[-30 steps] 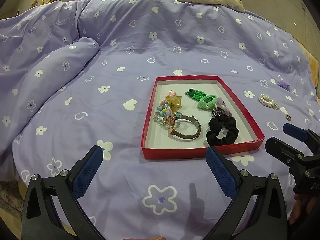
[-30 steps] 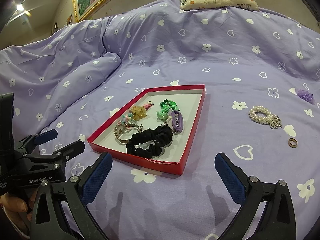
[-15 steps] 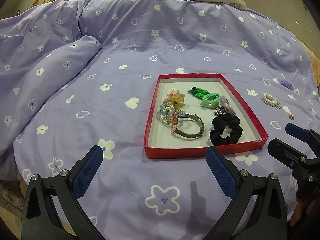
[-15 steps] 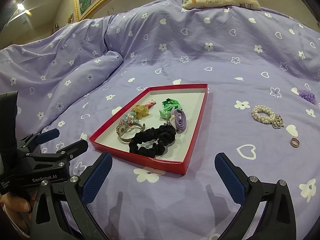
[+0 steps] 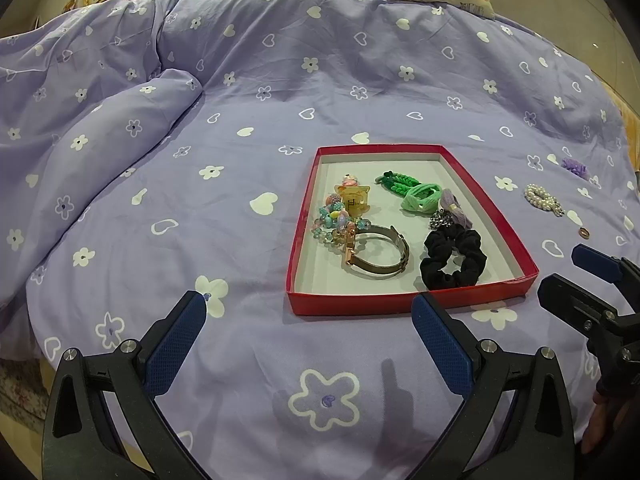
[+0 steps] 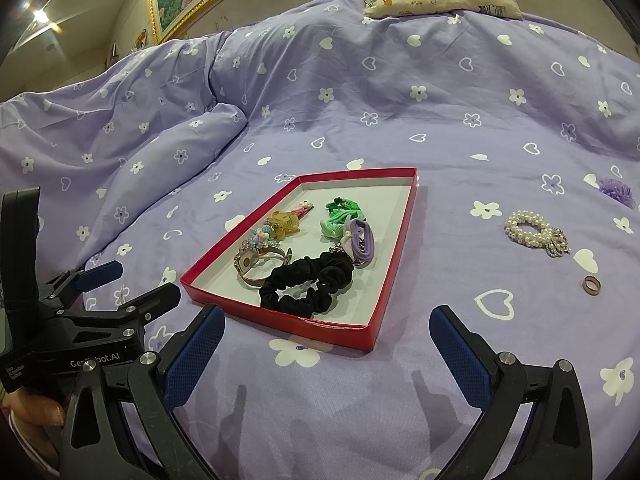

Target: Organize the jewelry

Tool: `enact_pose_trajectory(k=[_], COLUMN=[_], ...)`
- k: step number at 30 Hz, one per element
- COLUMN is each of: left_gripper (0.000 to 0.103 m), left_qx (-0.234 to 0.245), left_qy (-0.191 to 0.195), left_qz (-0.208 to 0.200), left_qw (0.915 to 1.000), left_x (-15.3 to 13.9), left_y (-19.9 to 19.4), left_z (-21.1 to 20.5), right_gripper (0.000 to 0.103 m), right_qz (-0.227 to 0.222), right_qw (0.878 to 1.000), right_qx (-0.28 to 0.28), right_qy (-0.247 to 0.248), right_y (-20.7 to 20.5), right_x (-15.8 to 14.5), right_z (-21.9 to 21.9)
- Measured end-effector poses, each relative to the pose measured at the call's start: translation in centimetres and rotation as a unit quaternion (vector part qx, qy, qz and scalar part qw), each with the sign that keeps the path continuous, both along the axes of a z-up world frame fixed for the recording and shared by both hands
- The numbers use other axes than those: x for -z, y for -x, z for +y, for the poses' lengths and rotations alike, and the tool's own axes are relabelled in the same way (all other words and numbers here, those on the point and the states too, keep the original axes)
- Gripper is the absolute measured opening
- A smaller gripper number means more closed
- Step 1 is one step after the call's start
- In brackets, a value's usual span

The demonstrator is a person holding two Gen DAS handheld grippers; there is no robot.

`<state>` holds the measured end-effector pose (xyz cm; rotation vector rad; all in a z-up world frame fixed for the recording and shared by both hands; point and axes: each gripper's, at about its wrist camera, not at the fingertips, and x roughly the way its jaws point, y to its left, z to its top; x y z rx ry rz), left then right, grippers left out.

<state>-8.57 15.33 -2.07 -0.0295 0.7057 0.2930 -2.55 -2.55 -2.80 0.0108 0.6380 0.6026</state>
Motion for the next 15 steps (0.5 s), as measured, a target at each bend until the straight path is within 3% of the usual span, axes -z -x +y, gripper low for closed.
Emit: enact_pose_trajectory(k=[15], left_gripper=[0.103], left_qx=[0.001], left_qy=[0.000], left_qz=[-0.001], left_qw=[1.0000], left_x=[0.03], left_y=[-0.13], left_z=[-0.06], right_gripper=[0.103], right_qz=[0.000], right_qw=[1.000], right_qx=[-0.001], right_qy=[-0.002], right_y=[-0.04], right_x=[-0.18], right_z=[0.04])
